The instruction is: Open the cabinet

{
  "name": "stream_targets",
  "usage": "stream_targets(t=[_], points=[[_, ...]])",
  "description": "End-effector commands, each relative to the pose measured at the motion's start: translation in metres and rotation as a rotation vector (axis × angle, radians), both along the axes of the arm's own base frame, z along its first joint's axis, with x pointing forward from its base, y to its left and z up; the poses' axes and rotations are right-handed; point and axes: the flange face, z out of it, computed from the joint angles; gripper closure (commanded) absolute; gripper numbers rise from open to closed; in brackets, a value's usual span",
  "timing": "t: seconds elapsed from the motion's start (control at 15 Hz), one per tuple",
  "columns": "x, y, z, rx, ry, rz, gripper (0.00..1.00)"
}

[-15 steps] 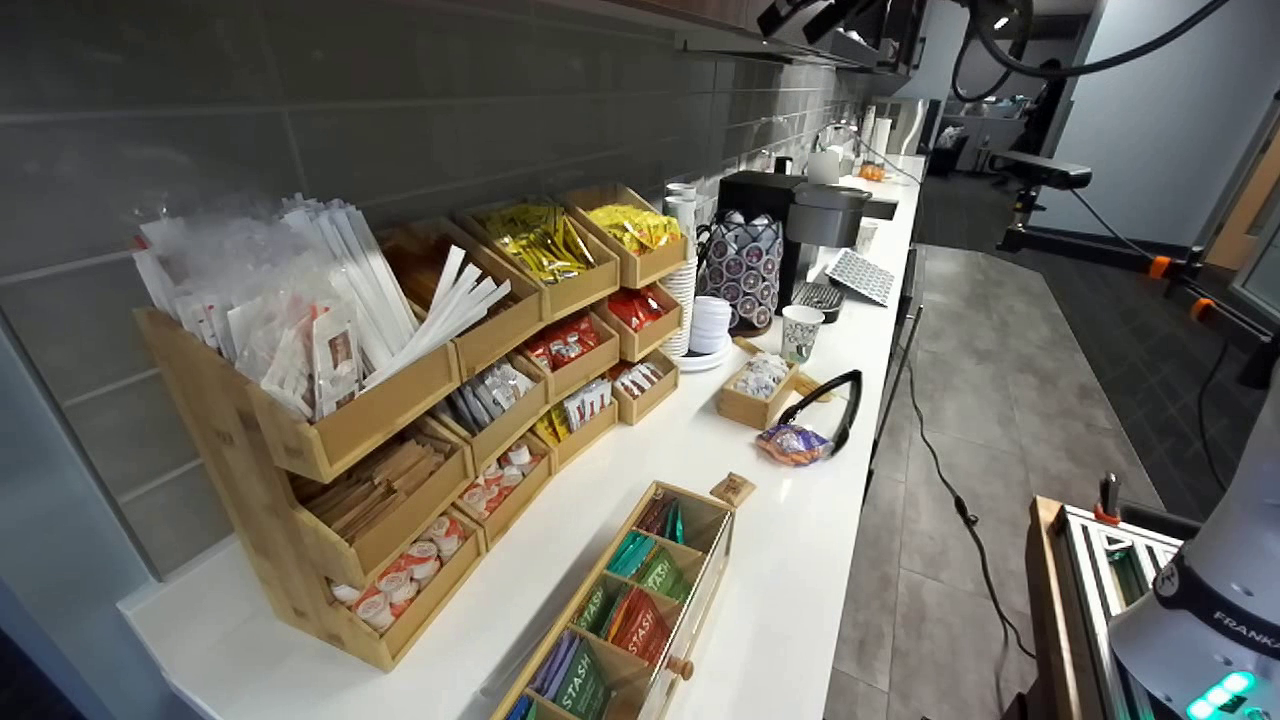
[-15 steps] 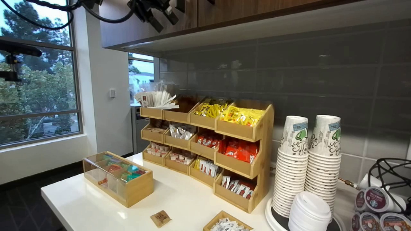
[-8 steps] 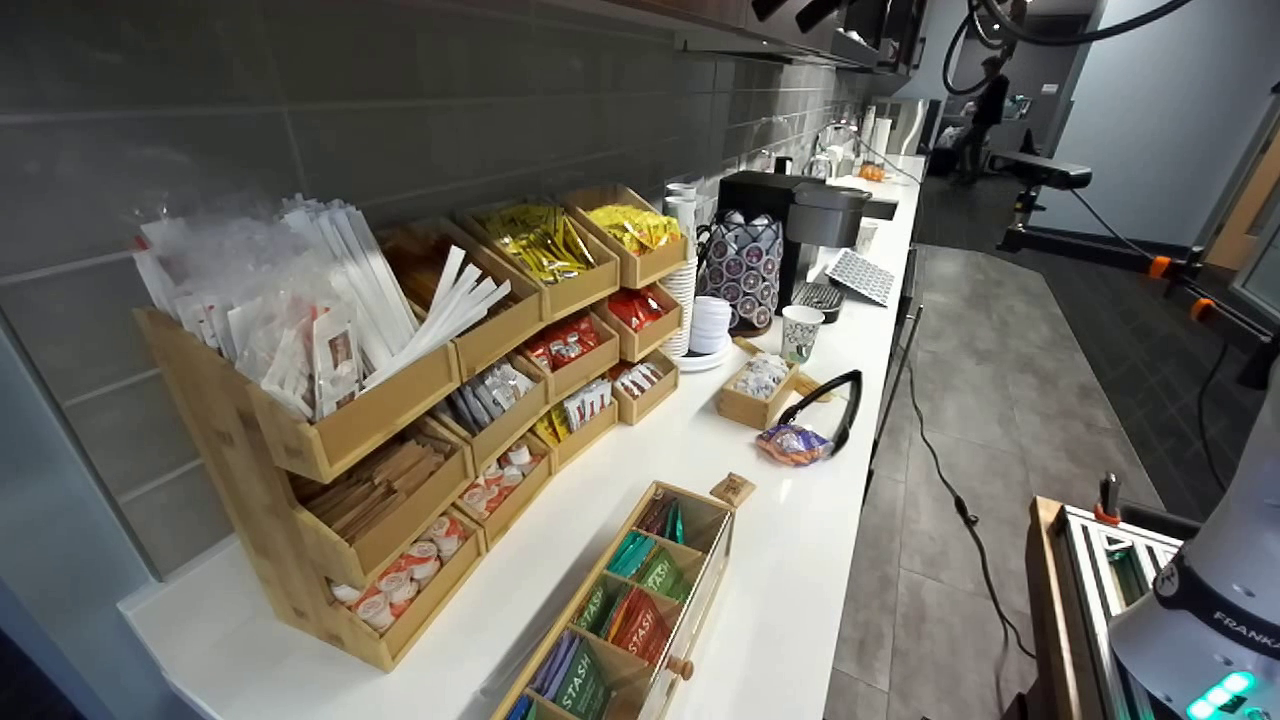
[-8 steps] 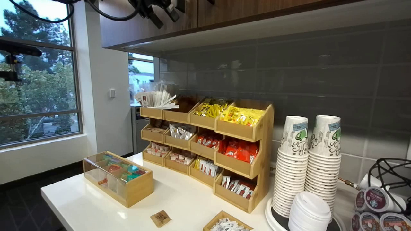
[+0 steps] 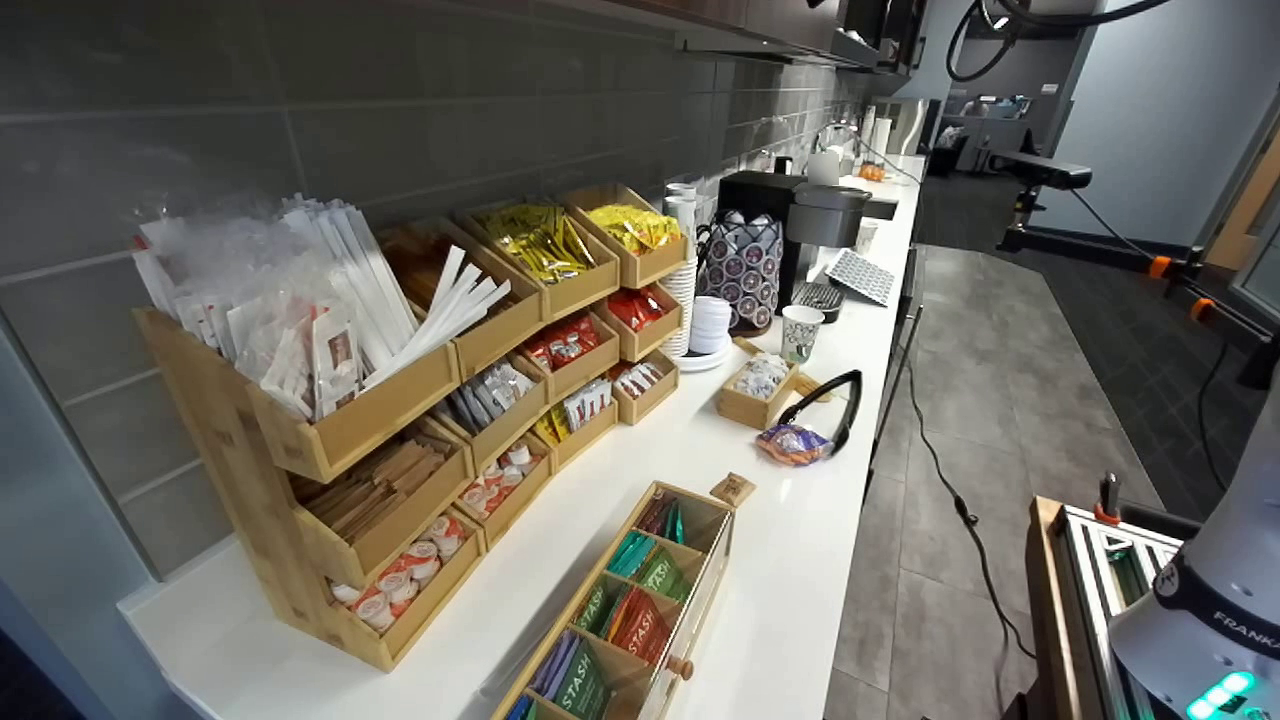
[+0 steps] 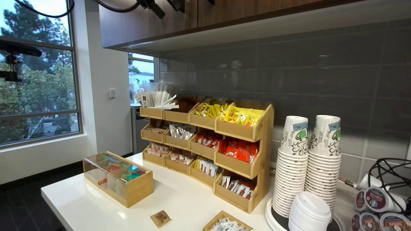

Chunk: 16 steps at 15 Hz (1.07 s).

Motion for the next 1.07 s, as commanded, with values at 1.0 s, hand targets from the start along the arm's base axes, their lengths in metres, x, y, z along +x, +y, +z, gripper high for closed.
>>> stream_targets(t=[1.0], points=[[-0.001,-0.018,0.021,0.060,-0.218,0.058,0.34]])
